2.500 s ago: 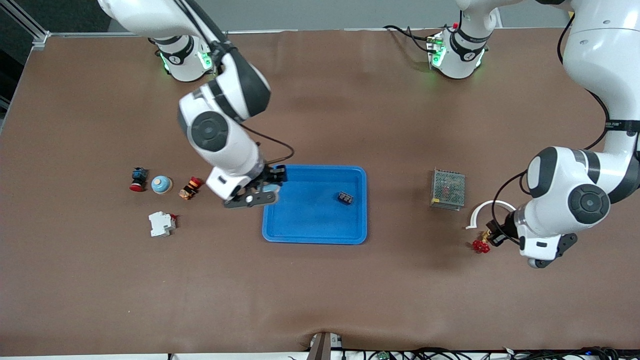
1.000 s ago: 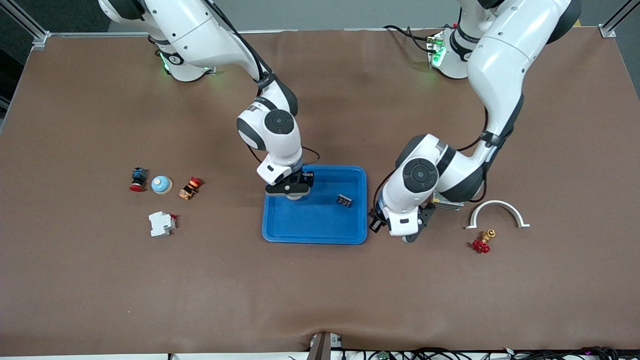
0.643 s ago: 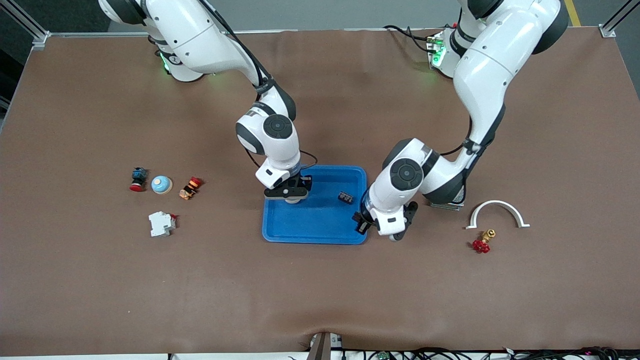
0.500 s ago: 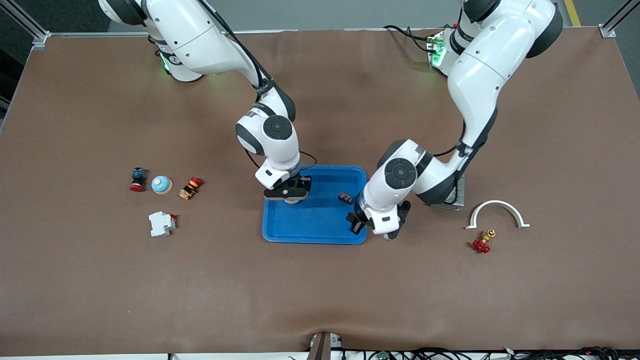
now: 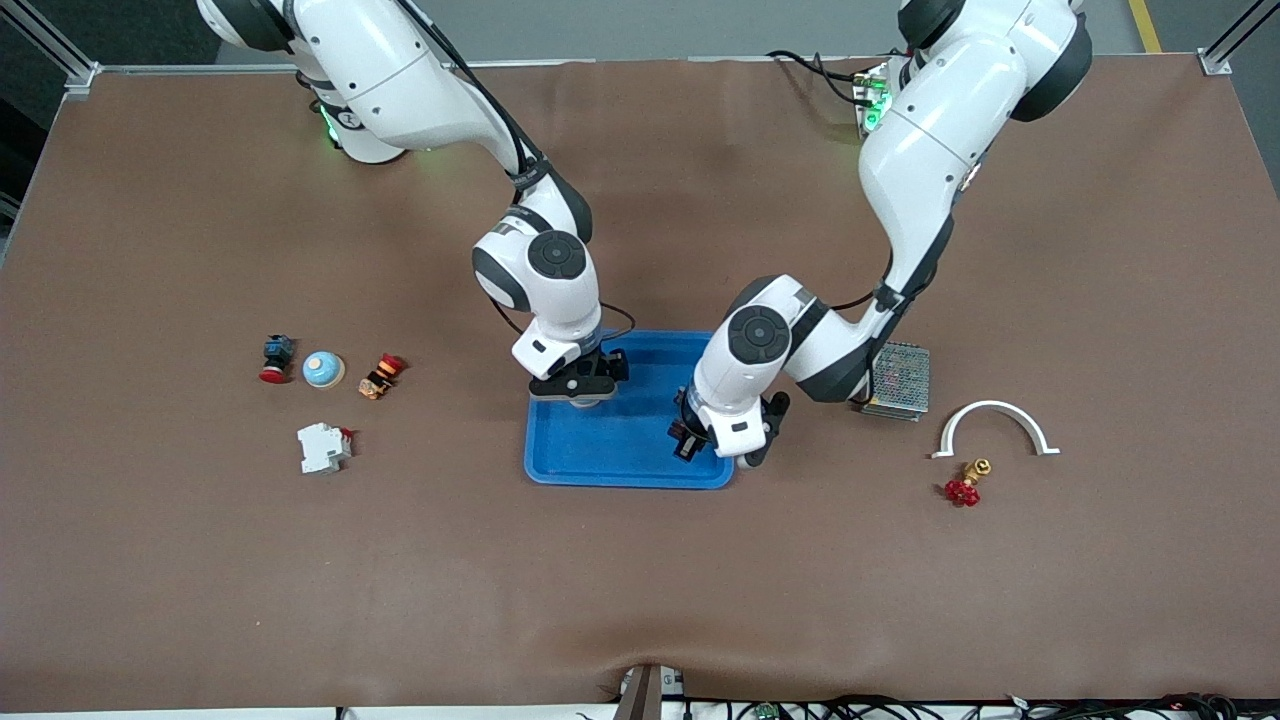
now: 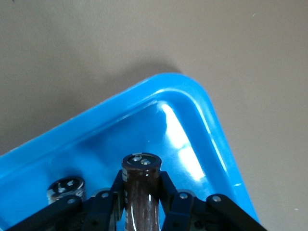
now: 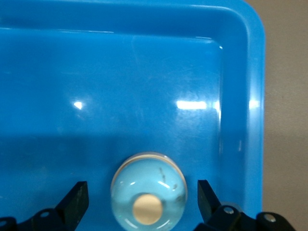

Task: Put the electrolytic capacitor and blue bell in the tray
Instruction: 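Release the bell in the tray with the right gripper while the left gripper lowers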

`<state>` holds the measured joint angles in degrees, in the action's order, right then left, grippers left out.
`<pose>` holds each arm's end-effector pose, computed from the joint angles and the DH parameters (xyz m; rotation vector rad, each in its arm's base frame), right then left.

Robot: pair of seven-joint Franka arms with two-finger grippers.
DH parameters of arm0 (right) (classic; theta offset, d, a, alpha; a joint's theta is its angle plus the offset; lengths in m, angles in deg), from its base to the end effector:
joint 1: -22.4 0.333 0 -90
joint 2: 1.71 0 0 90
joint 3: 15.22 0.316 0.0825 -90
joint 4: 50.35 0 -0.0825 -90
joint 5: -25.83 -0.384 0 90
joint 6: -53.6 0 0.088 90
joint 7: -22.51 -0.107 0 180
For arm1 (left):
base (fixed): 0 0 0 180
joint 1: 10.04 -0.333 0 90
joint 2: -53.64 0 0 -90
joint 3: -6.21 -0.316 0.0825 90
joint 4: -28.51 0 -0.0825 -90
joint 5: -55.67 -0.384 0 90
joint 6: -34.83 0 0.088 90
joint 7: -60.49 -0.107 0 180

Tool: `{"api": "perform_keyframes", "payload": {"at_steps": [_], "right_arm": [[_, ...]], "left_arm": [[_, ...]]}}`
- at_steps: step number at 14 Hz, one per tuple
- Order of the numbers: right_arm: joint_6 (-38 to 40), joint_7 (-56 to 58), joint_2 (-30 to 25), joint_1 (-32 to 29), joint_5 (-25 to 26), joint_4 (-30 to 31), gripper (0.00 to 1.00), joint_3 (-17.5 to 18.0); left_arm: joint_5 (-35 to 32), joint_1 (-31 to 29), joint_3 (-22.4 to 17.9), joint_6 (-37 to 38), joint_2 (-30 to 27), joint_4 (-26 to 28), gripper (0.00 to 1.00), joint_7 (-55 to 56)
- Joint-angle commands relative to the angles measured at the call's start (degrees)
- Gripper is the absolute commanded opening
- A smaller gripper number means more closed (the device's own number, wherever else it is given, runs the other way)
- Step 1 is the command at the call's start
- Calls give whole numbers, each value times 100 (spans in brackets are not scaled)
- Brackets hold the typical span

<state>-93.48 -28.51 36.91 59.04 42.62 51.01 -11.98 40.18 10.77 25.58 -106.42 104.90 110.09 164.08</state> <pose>0.5149 0.4318 0.1924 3.1197 0.0426 0.2950 0.6014 -0.4373 0.1988 2.5311 1.4775 0.0075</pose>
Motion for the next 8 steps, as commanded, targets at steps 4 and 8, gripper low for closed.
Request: {"api": "perform_keyframes", "payload": {"at_steps": [4,8], "right_arm": [[1627,986,-1082,-25,61,-11,100,177],[2955,2530,-2066,-130,-211,68,100,178]], "left_arm": [[-42,152,-171,-87,191,-178,0,65],[-59,143,-171,-87,191,-169,0,-276]]}}
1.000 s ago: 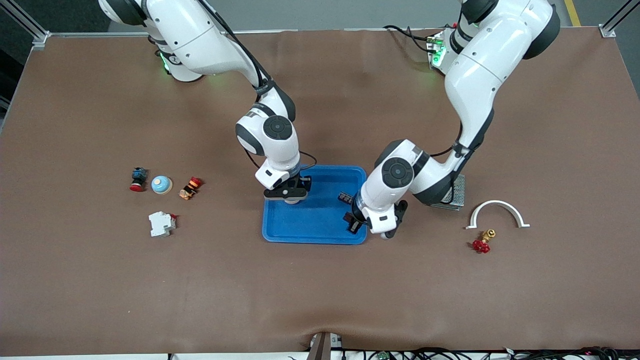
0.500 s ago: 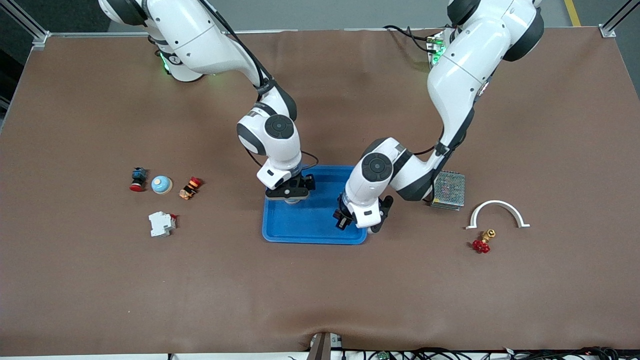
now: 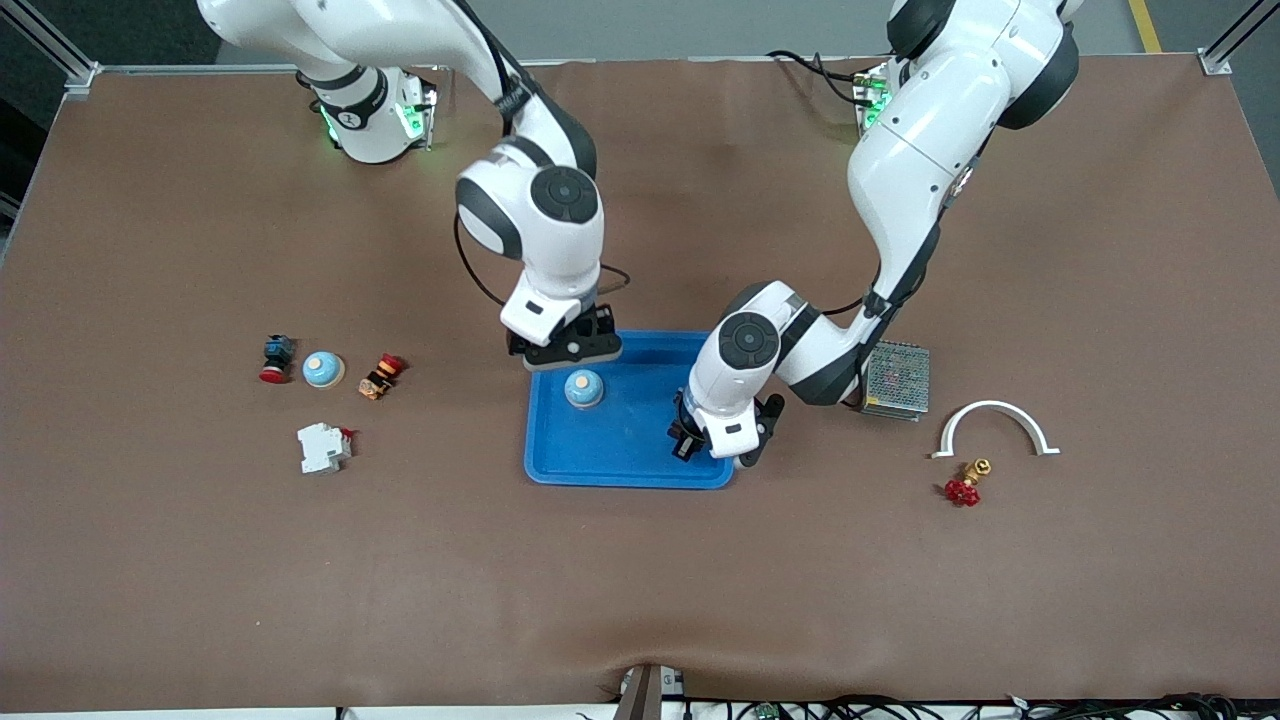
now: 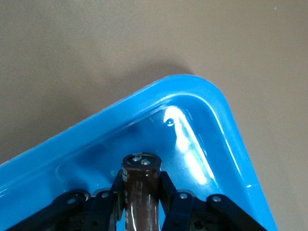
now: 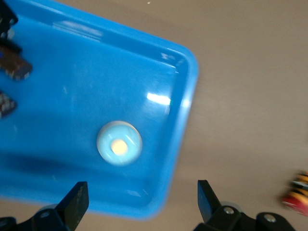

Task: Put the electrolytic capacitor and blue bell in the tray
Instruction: 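Release the bell in the tray with the right gripper while the left gripper lowers, then open the left gripper over the tray while the right gripper reaches the second bell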

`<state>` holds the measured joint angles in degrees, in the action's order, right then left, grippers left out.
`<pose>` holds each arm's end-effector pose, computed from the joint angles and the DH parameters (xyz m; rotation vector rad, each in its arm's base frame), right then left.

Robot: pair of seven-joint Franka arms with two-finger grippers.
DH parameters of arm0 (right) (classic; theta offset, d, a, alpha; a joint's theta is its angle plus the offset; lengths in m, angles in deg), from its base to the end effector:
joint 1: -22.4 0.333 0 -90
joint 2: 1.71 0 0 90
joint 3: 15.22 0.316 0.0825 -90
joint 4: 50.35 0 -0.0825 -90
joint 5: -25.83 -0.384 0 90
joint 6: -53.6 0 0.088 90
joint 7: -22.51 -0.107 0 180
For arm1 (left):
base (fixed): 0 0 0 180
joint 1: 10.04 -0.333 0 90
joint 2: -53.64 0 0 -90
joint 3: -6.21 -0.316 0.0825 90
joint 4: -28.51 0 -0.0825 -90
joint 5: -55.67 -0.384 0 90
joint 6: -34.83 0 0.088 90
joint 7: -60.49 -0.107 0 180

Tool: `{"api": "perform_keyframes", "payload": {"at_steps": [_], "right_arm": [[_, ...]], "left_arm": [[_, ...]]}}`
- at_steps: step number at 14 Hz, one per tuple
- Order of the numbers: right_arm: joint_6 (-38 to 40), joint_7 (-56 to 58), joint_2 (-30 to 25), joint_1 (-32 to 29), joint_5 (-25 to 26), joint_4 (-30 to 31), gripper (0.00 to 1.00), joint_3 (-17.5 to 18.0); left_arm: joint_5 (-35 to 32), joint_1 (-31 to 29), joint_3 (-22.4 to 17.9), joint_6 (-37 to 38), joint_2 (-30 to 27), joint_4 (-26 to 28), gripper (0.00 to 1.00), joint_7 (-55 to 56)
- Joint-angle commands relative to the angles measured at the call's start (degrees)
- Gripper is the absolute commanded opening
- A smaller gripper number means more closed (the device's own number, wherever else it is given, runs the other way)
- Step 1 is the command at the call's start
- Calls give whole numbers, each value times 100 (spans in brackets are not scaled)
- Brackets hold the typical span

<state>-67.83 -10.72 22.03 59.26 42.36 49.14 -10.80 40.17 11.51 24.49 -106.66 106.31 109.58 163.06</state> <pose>0.5035 0.4188 0.3398 2.9203 0.4251 0.1572 0.6014 -0.4356 0.1826 2.5582 1.4646 0.0126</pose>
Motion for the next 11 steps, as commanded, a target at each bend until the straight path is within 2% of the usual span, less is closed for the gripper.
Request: {"api": "perform_keyframes", "payload": {"at_steps": [1,3,4,6,9,11], "right_arm": [[576,1313,-842,-336,-368,343,100,59],[648,2596,-1413,-784,-747,746,100,51],[639,3185,-1642,-1039,-826,948,100,51],[622,4040,-1916,-1514,-941,1256,100,51],[455,5147,-2022,-2103,-942,1608,100,42],[297,5807,-2014,-2437,-942,1810,100,42]], "left_arm": [[-59,69,-62,-63,51,-118,0,-202],[-7,61,-62,-63,51,-109,1,-193],[-6,43,-53,-63,42,-109,31,-184],[-50,69,-62,-28,16,-109,100,-167],[-33,-45,-53,60,-169,-118,100,-193],[-50,-54,-53,419,-256,-136,100,-211]]}}
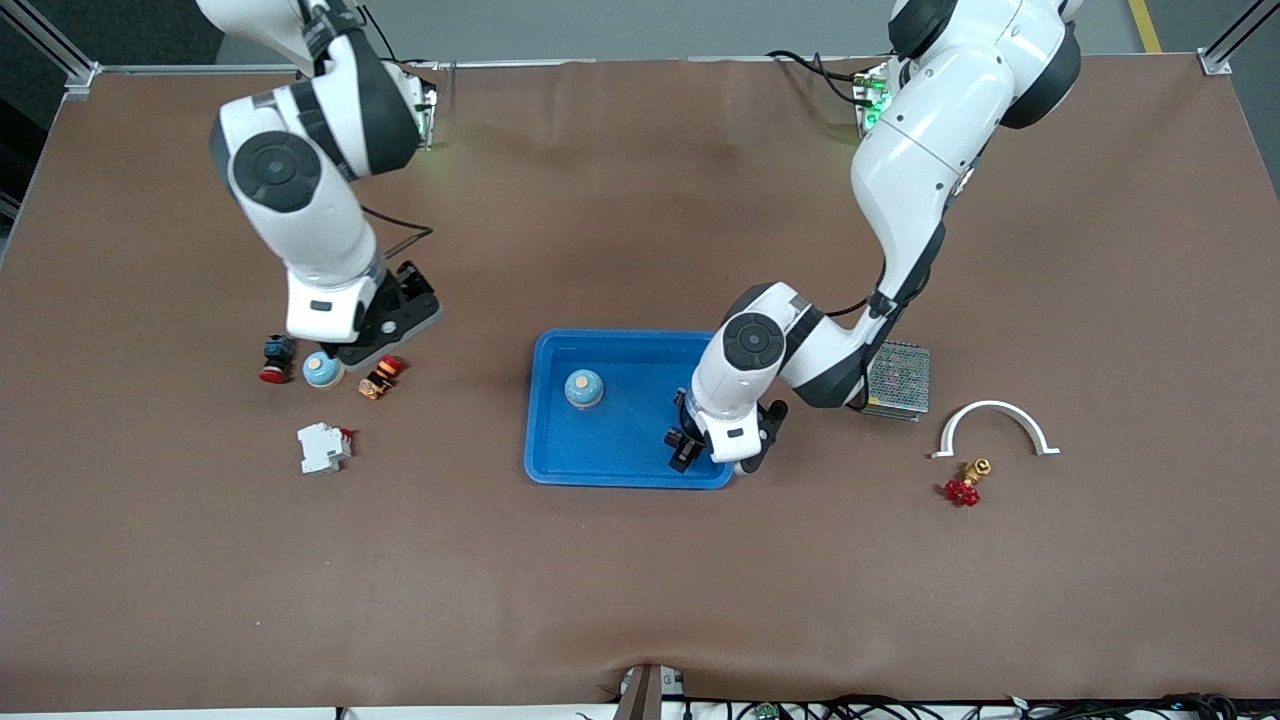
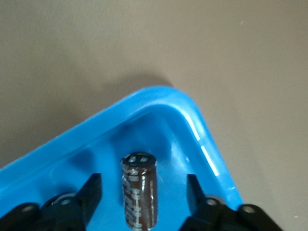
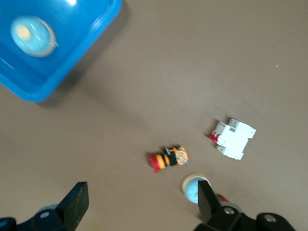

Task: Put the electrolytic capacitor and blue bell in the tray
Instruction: 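Open the left gripper over the tray while the right gripper reaches the second bell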

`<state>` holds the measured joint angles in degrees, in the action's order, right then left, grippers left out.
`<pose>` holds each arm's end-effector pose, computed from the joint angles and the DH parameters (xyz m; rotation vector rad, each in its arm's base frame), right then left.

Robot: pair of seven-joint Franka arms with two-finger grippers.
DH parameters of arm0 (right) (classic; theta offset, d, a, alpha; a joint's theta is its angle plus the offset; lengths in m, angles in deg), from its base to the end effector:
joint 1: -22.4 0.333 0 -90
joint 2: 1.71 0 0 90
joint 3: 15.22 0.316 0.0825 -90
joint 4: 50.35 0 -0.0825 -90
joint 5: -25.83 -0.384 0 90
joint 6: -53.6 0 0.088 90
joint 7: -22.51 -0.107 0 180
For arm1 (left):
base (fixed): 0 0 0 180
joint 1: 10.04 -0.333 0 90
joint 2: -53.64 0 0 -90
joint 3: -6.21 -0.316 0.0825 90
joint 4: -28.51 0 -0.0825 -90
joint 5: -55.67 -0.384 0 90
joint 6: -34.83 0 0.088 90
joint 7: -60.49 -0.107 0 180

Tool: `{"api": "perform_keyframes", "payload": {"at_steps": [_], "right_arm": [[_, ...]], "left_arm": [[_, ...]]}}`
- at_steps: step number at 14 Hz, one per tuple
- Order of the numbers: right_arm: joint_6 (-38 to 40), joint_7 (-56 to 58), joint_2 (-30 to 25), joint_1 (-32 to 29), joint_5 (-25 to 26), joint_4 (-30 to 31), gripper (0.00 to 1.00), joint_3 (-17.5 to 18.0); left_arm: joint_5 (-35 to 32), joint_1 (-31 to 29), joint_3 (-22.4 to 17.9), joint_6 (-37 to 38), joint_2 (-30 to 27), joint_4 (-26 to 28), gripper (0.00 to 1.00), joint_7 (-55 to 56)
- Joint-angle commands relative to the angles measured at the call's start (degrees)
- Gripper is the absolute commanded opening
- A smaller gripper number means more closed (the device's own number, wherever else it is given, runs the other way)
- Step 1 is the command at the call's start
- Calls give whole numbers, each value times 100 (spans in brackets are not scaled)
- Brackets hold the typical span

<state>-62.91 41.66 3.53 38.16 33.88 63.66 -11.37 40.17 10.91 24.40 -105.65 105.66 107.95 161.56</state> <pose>0.5393 0.1830 0.4140 2.8168 1.0960 -0.0709 0.6151 -0.4297 0.2010 2.5520 1.4443 0.0420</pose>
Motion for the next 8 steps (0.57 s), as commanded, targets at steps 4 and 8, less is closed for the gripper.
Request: {"api": "perform_keyframes", "payload": {"at_steps": [4,8], "right_arm": [[-1047,2002,-85,-1066,-207,902,100,90],[-1927,2540,12,-1365,-243,1483,100,90]], "left_arm": [[-59,-178,-35,442,-595,27,100,-105],[-6,-388,0,1231,-1087,18,100,-692]]}}
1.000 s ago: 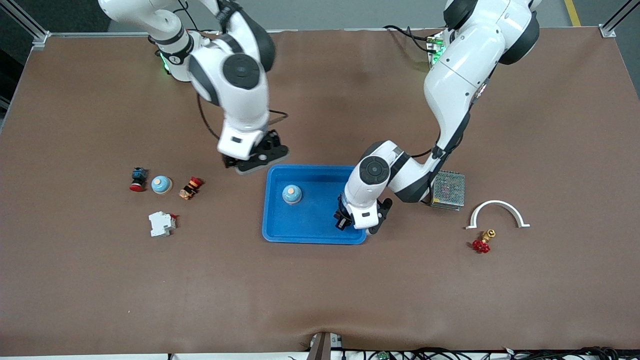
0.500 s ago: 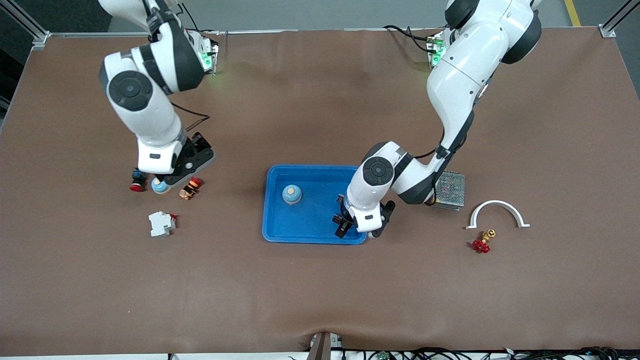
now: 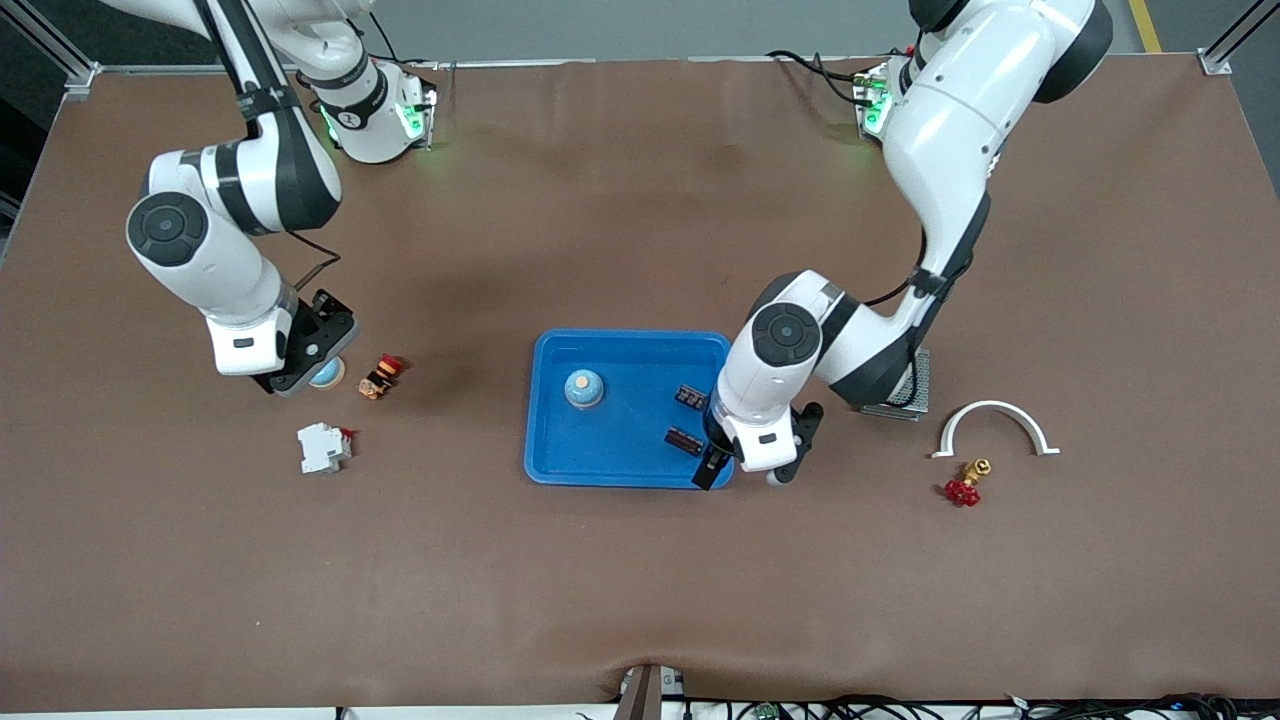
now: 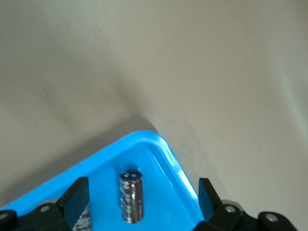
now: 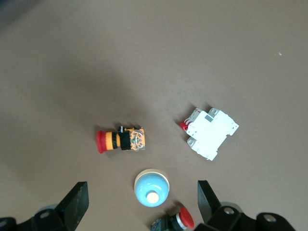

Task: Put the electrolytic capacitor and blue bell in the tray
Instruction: 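Open the left gripper over the tray while the right gripper reaches the second bell, then grasp the second blue bell with the right gripper while the left gripper retracts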

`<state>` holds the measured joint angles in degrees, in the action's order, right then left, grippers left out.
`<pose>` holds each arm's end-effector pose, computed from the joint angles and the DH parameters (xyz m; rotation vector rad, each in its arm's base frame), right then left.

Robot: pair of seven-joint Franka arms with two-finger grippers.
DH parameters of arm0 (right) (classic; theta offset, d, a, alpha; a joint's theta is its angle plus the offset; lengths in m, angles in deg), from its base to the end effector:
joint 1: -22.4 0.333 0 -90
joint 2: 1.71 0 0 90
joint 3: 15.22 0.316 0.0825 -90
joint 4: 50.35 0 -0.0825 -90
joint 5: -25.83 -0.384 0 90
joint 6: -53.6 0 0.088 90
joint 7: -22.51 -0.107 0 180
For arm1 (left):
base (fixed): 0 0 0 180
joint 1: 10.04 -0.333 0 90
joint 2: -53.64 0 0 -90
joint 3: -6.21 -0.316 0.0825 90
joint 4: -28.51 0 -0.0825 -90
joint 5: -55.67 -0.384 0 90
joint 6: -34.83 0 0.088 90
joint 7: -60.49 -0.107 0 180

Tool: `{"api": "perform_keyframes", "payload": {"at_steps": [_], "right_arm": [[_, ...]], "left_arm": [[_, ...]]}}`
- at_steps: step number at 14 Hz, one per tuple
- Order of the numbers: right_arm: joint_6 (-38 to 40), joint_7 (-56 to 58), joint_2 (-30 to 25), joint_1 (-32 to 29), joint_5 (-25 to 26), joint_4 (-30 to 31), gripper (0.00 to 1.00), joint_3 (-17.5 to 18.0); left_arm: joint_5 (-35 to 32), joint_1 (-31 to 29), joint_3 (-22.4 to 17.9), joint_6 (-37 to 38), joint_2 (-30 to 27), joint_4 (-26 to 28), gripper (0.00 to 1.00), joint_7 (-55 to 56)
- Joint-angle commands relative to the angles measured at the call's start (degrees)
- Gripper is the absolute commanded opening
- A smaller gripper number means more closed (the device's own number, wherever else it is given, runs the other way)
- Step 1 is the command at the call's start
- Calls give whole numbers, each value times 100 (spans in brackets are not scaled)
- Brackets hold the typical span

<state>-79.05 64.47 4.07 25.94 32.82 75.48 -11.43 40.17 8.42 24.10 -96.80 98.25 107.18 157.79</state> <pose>0.5417 0.0671 0.3406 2.7234 1.3864 -0.0110 0.6388 -0.3957 0.2843 2.6031 1.4345 0.1205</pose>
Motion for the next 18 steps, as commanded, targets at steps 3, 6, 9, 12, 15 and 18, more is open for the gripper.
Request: {"api": "perform_keyframes", "payload": {"at_steps": [3,6,9,12,15,18], "right_arm": [[-462,374,-24,-195,-137,529,100,96],[-1181,707,160,-388,-137,907,100,96],[-1552,1137,555,-678,-145,978,100,105],[-1771,1507,810,-924,-145,1005,100,105],[-2350,1693,1144,-1100,-145,1127,100,114],[-2844,1798,1487,-1206,-145,1207,100,114]], "left_arm": [[12,-447,47,900,-847,105,100,-973],[12,-833,47,1480,-1374,140,100,-2017],[21,-1481,56,2079,-1682,113,100,-3125],[73,-2001,56,2508,-1981,131,100,-4015],[91,-2432,65,2870,-2333,140,100,-4902],[336,-2854,65,3177,-2658,140,100,-5938]]}}
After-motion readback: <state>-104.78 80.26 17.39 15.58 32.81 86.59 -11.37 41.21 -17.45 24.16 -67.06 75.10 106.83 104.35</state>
